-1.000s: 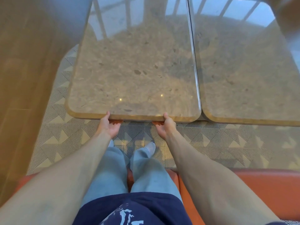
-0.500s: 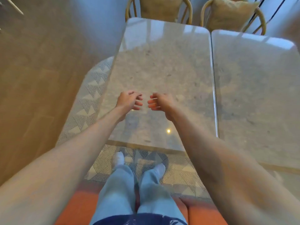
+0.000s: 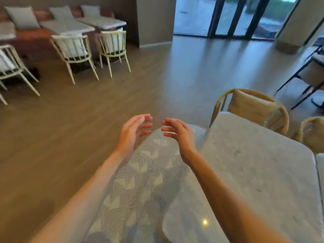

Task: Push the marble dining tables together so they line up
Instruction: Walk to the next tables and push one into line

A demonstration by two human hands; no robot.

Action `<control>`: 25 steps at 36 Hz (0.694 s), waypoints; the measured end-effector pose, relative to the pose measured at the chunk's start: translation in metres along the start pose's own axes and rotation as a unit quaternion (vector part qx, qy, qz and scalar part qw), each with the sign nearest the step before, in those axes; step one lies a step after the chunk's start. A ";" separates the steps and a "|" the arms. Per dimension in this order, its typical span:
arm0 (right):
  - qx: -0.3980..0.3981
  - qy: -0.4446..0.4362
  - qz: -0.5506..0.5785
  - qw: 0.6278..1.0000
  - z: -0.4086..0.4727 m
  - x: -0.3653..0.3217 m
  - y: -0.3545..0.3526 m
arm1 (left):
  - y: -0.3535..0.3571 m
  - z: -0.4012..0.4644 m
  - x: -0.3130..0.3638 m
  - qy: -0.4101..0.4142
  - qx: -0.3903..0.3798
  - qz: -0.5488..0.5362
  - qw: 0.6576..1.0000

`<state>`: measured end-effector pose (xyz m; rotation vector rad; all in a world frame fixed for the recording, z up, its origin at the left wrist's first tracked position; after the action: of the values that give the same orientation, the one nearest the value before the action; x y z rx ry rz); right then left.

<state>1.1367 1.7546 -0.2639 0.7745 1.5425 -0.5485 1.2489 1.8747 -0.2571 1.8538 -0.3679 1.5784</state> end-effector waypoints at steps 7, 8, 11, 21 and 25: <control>-0.059 -0.057 -0.014 0.997 0.070 -0.027 0.119 | -0.102 0.056 0.075 0.053 0.067 -0.018 0.996; -0.065 -0.061 -0.012 0.996 0.081 -0.030 0.133 | -0.114 0.063 0.083 0.059 0.076 -0.019 0.995; -0.092 -0.068 -0.007 0.993 0.114 -0.034 0.173 | -0.146 0.086 0.103 0.077 0.115 -0.005 0.990; -0.151 -0.080 0.040 0.985 0.219 -0.037 0.247 | -0.145 0.186 0.115 0.074 0.126 0.000 0.989; -0.172 -0.089 0.047 0.980 0.267 -0.044 0.265 | -0.150 0.234 0.122 0.083 0.126 0.015 0.988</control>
<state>1.5126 1.7263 -0.2283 0.5137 1.3781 -0.2621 1.5461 1.8594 -0.1973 1.8884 -0.1260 1.8563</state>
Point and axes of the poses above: each hand's wrist, its own z-axis towards the middle knuckle, its own y-axis out of the palm, x = y × z, the point moved 3 cm from there along z, towards the middle knuckle, and after that the axes turned 4 degrees about -z, right-handed, at the moved point
